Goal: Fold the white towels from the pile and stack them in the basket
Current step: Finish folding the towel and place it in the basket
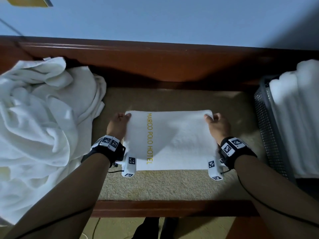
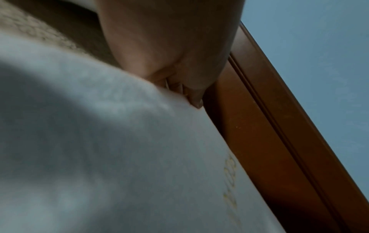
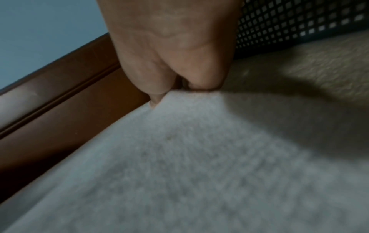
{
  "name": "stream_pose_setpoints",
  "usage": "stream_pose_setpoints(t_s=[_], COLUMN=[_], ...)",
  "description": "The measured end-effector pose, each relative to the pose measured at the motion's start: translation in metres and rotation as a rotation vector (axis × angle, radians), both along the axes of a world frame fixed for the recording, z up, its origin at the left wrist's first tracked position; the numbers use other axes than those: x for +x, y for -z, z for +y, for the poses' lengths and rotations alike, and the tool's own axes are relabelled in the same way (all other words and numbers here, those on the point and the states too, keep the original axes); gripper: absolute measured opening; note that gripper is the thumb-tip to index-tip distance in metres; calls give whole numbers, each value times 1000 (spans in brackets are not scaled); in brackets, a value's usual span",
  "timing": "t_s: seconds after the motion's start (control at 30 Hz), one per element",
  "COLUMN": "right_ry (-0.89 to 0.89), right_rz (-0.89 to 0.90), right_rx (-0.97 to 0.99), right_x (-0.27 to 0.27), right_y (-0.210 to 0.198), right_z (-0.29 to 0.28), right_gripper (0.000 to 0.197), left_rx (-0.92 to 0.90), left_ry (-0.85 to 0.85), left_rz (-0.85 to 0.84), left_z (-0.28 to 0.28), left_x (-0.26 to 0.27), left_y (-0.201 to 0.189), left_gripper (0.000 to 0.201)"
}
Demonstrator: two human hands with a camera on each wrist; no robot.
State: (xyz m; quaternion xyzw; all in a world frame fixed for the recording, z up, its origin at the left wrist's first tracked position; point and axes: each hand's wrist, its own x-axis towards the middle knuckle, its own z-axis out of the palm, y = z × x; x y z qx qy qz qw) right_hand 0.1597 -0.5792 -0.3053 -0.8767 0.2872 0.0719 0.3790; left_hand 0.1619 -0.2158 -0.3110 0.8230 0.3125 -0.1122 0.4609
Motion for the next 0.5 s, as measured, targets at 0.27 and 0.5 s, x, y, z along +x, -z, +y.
stream_pose_setpoints(t_s=[0.27, 0.5], right_ry=[-625, -855], right_rz=[-163, -82], right_rx=[-389, -507], right_x=[-64, -130], right_y=[-10, 36], right_z=[54, 59], right_gripper=[72, 72], left_rx=[484, 589], left_ry=[638, 906], left_rz=[-325, -284], left_z=[-43, -42], left_x=[-57, -115], left_y=[-17, 38], left_gripper=[73, 69])
